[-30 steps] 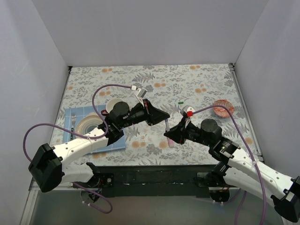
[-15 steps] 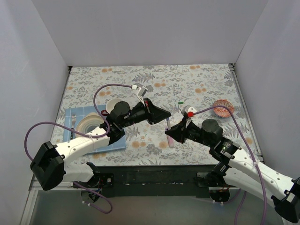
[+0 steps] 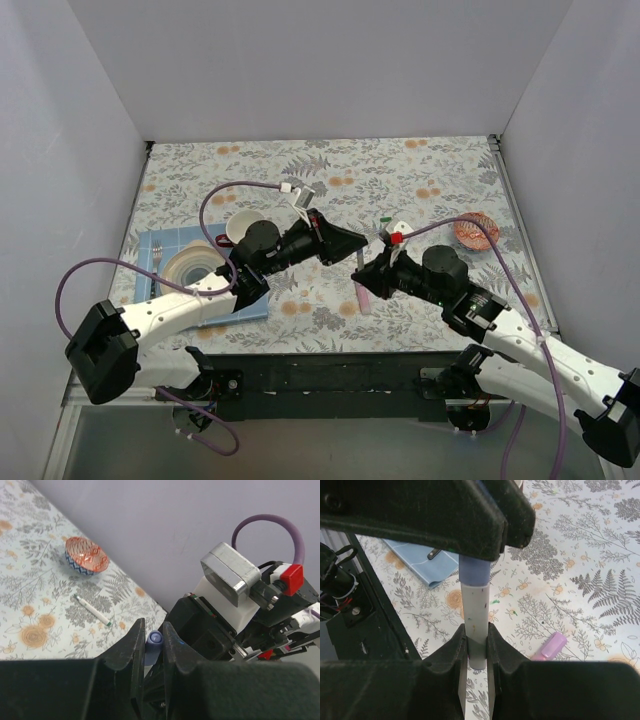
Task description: Insert the pens into the pen caps
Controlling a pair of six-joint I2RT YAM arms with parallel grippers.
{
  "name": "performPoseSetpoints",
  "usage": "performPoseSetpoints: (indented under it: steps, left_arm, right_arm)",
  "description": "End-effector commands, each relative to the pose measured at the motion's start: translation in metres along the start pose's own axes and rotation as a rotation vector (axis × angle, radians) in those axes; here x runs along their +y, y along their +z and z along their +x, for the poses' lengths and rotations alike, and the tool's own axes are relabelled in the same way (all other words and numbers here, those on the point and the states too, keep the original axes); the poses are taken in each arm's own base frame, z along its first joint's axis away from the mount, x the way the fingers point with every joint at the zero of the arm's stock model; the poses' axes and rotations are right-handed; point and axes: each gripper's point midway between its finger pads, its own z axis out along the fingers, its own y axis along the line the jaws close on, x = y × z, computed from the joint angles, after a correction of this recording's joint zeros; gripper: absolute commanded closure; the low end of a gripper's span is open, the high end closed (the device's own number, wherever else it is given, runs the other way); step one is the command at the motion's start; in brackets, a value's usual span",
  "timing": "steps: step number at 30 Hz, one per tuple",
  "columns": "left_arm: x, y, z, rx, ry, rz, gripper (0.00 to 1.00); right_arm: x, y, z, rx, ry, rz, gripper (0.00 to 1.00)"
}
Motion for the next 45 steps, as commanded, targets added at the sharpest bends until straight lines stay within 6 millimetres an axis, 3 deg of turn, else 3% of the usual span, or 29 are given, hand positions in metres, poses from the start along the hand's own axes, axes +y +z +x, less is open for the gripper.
performPoseSetpoints:
  steps: [1,4,9,20,27,31,35,37,45]
  left_arm:
    - [-0.006,-0.058,0.162,0.582,-0.227,0.057,1.0]
    - [-0.007,-0.06,0.166,0.597,-0.223,0.071,1.0]
    - [-0.005,-0.064,0.167,0.604,-0.205,0.061,1.0]
    - [0.0,-0.067,0.158,0.579,-0.14,0.039,1.0]
    - [-0.011,-0.068,0.165,0.608,-0.192,0.118,1.0]
    - [-0.011,-0.07,0.169,0.634,-0.231,0.104,1.0]
    - [-0.012,-0.065,0.164,0.631,-0.235,0.085,1.0]
    - [-0.001,-0.066,0.166,0.634,-0.206,0.029,1.0]
    - [0.004,-0.069,0.162,0.616,-0.127,0.016,1.0]
  right_arm:
    - [0.029,-0.08,-0.262,-0.863,-0.111,0.02,0.99]
    - [0.032,-0.087,-0.276,-0.89,-0.125,0.022,0.99]
    - [0.031,-0.1,-0.281,-0.91,-0.161,0.055,0.99]
    - [0.03,-0.107,-0.261,-0.88,-0.157,0.053,0.99]
    - [0.04,-0.106,-0.268,-0.897,-0.231,0.018,0.99]
    - [0.041,-0.115,-0.283,-0.909,-0.341,0.059,0.99]
    - [0.036,-0.105,-0.279,-0.868,-0.409,0.088,0.99]
    - [0.036,-0.104,-0.275,-0.858,-0.427,0.088,0.99]
    - [0.038,-0.126,-0.281,-0.959,-0.393,0.097,0.99]
